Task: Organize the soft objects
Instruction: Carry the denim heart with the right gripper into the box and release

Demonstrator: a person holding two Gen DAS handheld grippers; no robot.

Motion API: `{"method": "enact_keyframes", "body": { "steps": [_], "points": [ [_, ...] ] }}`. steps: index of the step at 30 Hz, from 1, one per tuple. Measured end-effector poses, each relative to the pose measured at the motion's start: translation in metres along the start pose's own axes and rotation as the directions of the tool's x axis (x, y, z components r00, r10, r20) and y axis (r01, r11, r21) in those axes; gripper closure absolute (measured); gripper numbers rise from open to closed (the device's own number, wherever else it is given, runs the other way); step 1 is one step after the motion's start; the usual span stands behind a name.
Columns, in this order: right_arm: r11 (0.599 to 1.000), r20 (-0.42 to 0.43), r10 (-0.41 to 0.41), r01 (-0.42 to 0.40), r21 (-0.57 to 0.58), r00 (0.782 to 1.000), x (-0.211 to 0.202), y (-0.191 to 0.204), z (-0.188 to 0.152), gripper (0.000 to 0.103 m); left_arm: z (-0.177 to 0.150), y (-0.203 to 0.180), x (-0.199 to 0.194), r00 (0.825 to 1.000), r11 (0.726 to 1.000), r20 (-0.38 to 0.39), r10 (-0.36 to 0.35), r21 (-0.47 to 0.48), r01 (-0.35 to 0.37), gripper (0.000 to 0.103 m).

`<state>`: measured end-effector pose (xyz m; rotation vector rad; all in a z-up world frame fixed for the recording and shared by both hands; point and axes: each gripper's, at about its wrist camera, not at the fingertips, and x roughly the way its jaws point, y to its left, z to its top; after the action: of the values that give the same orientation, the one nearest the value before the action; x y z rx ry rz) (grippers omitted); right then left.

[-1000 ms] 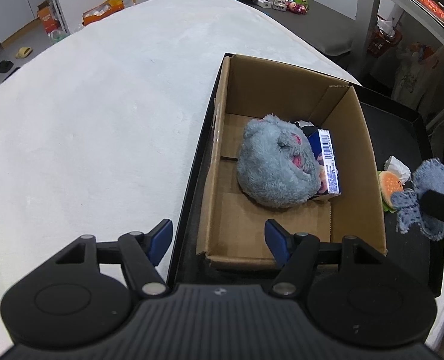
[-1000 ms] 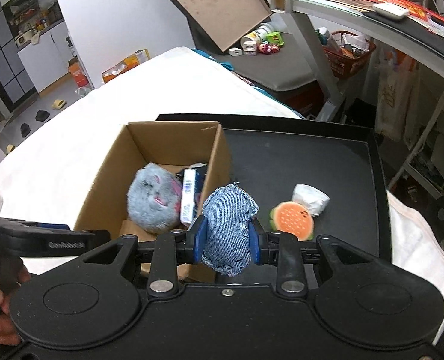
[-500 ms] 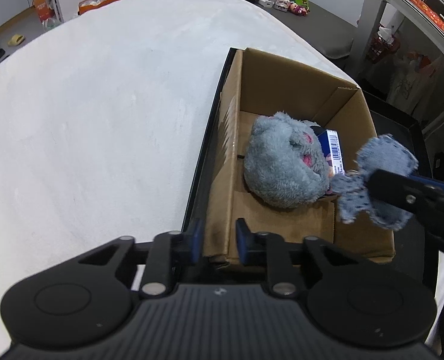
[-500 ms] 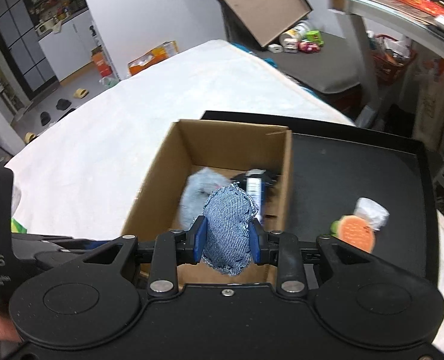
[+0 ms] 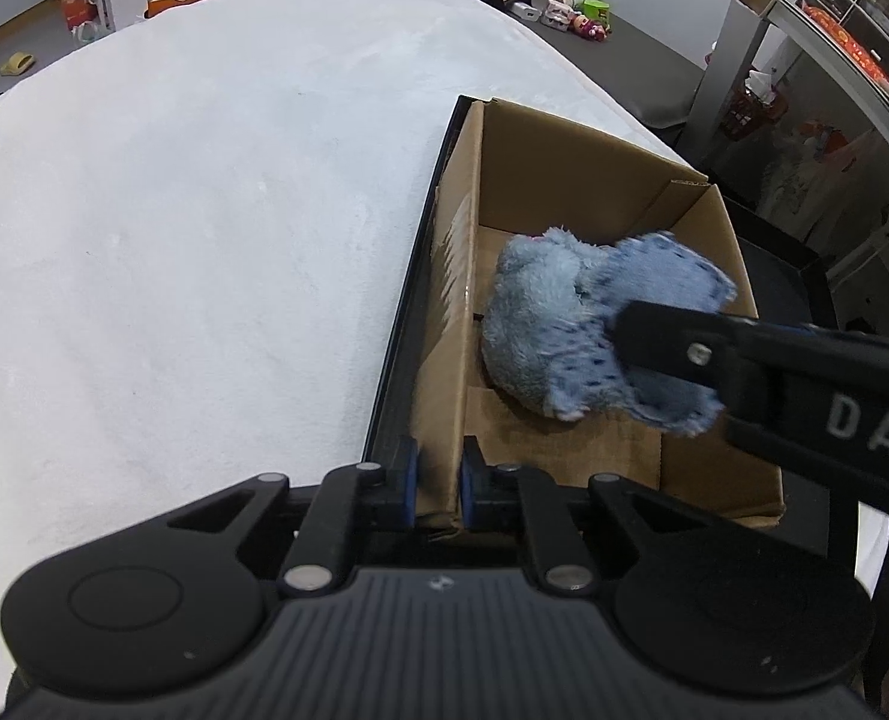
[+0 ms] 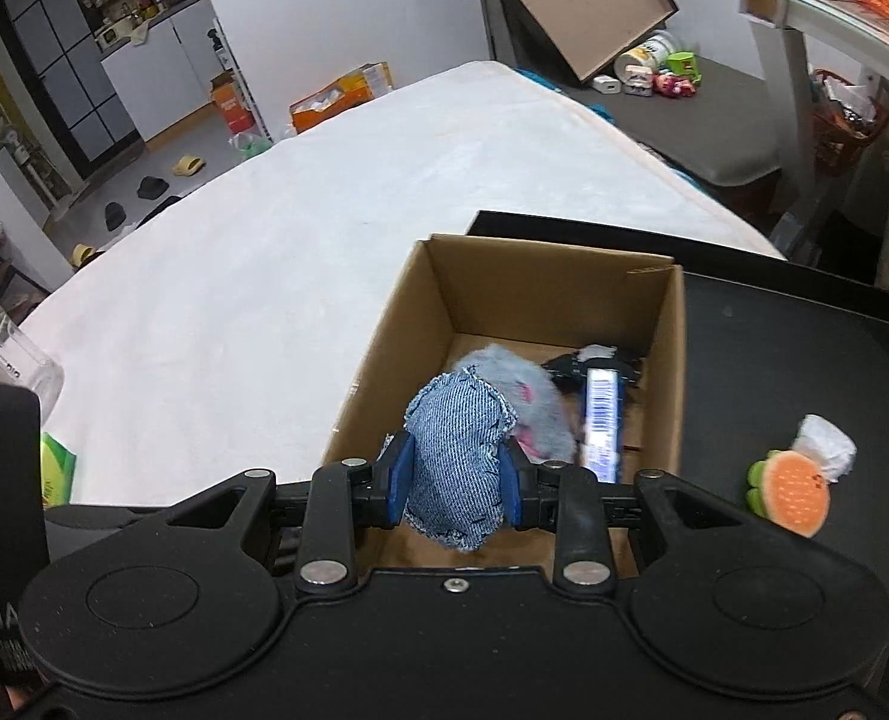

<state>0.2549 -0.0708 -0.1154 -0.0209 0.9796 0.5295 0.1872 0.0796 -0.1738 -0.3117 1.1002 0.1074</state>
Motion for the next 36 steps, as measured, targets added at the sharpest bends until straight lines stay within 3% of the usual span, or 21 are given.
{"method": "enact_keyframes", "body": {
  "steps": [11,14,25,27,34,36],
  "points": [
    [1.000,-0.016,0.025,-0.025,-0.017,1.000,0.006,0.016,-0.002,0.068,-0.003,0.007,-0.001,1.000,1.000,-0.004,-0.016,0.010,0.016,0.090],
    [1.000,-0.003,0.028,-0.028,-0.001,1.000,0.005,0.015,-0.002,0.055,-0.002,0.006,-0.001,1.000,1.000,-0.005,-0.009,0.011,0.009,0.090],
    [0.999,0.024,-0.002,0.001,0.034,1.000,-0.015,-0.012,-0.004,0.052,0.006,-0.011,0.006,0.999,0.999,-0.011,0.044,0.011,-0.044,0.086],
    [0.999,0.023,-0.014,0.014,0.029,1.000,-0.017,-0.016,-0.007,0.050,0.005,-0.012,0.006,0.999,0.999,-0.012,0.053,0.003,-0.053,0.084],
    [0.998,0.025,-0.048,0.047,0.041,0.999,-0.024,-0.038,-0.016,0.039,0.007,-0.013,0.011,0.995,0.995,-0.023,0.101,-0.014,-0.101,0.058],
    [0.997,0.023,-0.057,0.056,0.049,0.998,-0.025,-0.045,-0.018,0.035,0.007,-0.014,0.011,0.993,0.993,-0.021,0.116,-0.015,-0.116,0.055]
  ]
}}
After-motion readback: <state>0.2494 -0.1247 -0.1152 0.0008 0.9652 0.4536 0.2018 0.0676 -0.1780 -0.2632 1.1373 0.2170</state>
